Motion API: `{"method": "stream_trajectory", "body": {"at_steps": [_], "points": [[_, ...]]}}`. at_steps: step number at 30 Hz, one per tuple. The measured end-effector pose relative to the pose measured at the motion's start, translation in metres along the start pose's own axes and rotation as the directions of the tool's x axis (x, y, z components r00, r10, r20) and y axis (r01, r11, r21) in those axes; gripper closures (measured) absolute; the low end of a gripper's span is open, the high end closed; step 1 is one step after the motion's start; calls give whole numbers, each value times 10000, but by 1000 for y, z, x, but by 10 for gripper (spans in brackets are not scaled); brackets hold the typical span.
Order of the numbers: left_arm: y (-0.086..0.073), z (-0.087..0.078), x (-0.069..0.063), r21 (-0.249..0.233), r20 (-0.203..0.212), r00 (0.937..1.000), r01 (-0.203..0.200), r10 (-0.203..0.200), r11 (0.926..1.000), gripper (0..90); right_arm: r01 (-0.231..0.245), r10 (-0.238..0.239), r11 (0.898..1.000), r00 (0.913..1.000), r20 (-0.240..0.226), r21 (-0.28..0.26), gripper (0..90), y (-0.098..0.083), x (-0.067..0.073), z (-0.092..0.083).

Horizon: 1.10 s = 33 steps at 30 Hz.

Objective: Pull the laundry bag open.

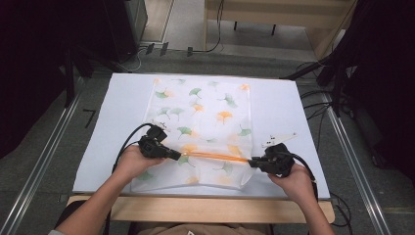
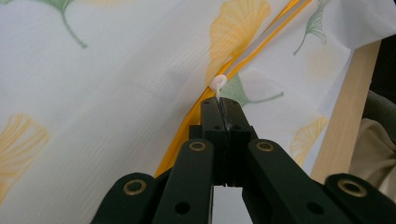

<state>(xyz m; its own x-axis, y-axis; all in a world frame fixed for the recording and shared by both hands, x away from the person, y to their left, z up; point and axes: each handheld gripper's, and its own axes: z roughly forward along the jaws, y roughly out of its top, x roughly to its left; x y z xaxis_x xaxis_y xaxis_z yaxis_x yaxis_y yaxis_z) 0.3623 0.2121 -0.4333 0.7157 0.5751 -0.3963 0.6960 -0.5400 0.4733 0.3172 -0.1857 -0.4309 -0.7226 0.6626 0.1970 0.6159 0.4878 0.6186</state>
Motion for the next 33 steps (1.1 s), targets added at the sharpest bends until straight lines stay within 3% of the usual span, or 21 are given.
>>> {"method": "stream_trajectory", "body": {"at_steps": [7, 33], "points": [[-14, -12, 10, -196, -69, 9992, 382, -384, 9991, 900, 14, -14, 10000, 10000, -24, 62, 856, 0, -1, 1], [-13, -11, 9, -162, -5, 9994, 354, -354, 9992, 900, -69, 70, 9998, 10000, -61, 167, 854, -1, -3, 2]]}}
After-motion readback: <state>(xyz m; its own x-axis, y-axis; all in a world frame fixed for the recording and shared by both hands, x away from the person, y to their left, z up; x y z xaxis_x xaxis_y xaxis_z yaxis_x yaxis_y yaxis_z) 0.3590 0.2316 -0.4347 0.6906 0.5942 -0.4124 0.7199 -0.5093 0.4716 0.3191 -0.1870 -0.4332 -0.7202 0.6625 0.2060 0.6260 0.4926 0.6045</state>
